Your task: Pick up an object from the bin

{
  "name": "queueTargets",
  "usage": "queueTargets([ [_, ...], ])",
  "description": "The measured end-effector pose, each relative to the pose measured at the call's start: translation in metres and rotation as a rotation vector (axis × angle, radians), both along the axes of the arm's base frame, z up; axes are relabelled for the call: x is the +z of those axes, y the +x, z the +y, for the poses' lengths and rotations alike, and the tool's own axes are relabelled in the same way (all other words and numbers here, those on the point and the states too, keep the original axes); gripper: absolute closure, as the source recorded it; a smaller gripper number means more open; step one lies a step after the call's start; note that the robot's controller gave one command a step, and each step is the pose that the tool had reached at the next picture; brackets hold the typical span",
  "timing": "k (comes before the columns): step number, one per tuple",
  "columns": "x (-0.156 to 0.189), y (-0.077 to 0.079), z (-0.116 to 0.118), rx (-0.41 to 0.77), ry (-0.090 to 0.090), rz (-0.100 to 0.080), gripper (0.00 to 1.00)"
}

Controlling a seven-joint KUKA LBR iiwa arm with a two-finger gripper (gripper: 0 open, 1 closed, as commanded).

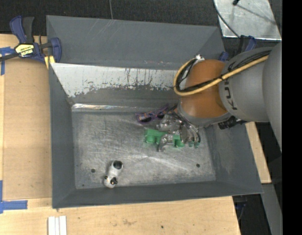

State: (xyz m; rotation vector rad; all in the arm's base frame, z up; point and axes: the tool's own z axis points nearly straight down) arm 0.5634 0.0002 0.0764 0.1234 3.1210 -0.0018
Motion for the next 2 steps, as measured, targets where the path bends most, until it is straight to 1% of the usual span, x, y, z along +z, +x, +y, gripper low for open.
queueTargets([
  [1,0.0019,-0.0005,0.0000,0.001,0.000,0.003,1.00],
  [2,0.0059,-0.0011,0.0002,0.002,0.001,0.011,1.00],
])
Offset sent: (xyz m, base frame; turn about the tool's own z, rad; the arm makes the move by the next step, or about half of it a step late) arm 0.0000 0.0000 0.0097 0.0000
